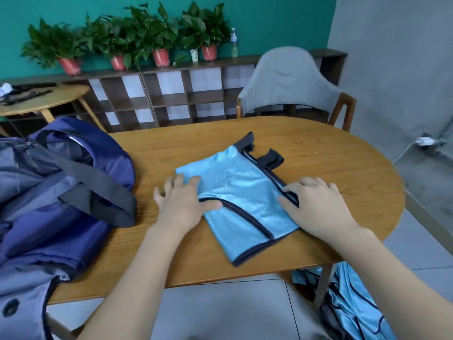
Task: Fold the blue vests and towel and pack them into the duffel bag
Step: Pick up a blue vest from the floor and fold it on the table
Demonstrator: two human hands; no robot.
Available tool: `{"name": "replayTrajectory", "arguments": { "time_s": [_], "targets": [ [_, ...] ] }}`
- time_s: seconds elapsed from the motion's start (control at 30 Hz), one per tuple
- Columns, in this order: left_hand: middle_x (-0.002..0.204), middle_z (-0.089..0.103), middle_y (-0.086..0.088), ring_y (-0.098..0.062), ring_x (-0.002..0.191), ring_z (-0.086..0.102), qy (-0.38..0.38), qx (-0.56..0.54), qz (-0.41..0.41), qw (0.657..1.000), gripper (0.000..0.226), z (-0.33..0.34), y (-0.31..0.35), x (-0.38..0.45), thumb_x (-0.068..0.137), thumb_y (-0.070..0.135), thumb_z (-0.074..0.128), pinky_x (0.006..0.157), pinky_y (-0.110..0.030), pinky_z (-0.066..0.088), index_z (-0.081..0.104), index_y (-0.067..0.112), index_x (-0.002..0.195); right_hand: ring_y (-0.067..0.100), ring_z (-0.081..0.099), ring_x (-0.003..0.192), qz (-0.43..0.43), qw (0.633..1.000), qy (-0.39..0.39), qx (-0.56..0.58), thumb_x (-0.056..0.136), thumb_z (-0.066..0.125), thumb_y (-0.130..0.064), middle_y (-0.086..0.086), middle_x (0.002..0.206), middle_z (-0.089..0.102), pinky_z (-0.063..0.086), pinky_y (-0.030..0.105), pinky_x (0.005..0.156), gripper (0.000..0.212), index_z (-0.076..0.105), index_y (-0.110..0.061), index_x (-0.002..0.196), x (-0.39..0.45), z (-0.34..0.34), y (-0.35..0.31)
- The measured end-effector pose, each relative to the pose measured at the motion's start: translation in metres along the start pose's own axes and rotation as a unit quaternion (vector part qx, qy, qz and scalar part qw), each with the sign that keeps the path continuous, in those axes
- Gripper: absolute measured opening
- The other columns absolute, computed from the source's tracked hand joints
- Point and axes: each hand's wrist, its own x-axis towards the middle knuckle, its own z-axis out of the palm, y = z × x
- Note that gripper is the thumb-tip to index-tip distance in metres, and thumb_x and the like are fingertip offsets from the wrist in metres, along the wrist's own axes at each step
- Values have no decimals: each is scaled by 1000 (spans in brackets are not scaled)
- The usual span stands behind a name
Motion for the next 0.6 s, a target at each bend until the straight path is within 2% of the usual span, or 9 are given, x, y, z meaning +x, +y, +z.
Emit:
{"name": "replayTrajectory", "arguments": {
  "time_s": [0.1, 0.17, 0.23, 0.3, 0.33, 0.43, 0.5, 0.6],
  "targets": [
    [159, 35, 0, -26, 149, 22, 79, -50, 20, 995, 83, 2, -8, -7, 71, 68, 75, 121, -54, 9, 50, 36, 144, 16, 56, 90, -41, 998, 32, 39, 96, 49, -57, -12, 89, 58, 40, 35, 84, 36, 69, -32, 111, -16, -1, 1],
    [152, 46, 2, -22, 144, 33, 117, -73, 63, 988, 72, 4, -10, -14, 71, 59, 80, 120, -52, 17, 60, 35, 135, 11, 53, 80, -70, 995, 30, 64, 95, 49, -57, -13, 79, 54, 39, 32, 81, 33, 69, -32, 101, -27, -2, 0],
    [142, 57, 3, -17, 136, 46, 138, -139, 118, 973, 55, 6, -12, -24, 73, 48, 84, 118, -37, 27, 69, 33, 124, 9, 53, 84, -97, 991, 41, 77, 95, 50, -57, -14, 81, 55, 44, 34, 84, 32, 69, -32, 98, -38, -2, 0],
    [131, 64, 9, -5, 126, 53, 126, -206, 161, 957, 38, 7, -13, -43, 78, 40, 83, 108, -9, 27, 75, 33, 114, 11, 55, 97, -124, 985, 75, 99, 95, 54, -55, -15, 96, 60, 47, 37, 87, 32, 70, -29, 106, -47, -3, 2],
    [126, 66, 13, 2, 121, 54, 112, -227, 179, 951, 32, 8, -13, -54, 79, 39, 82, 103, -3, 26, 76, 34, 110, 11, 55, 103, -140, 979, 87, 118, 97, 54, -53, -14, 104, 61, 48, 37, 88, 32, 71, -28, 110, -50, -3, 3],
    [118, 69, 20, 11, 117, 56, 52, -255, 223, 939, 25, 9, -16, -86, 79, 44, 81, 104, -6, 32, 79, 36, 103, 4, 55, 111, -198, 962, 78, 173, 98, 52, -57, -17, 116, 63, 47, 27, 94, 41, 72, -26, 115, -63, -1, 5],
    [118, 69, 20, 11, 119, 55, 27, -261, 235, 936, 31, 13, -20, -100, 75, 50, 79, 107, -10, 35, 80, 35, 102, 0, 52, 118, -227, 956, 40, 183, 92, 51, -69, -19, 121, 63, 44, 23, 99, 55, 73, -27, 120, -71, 4, 6],
    [120, 66, 22, 11, 126, 50, 8, -239, 246, 939, 48, 20, -23, -114, 64, 61, 80, 109, -9, 32, 79, 34, 104, 1, 51, 120, -243, 950, 28, 197, 82, 57, -76, -17, 122, 63, 45, 26, 101, 67, 73, -25, 122, -82, 12, 6]
  ]
}}
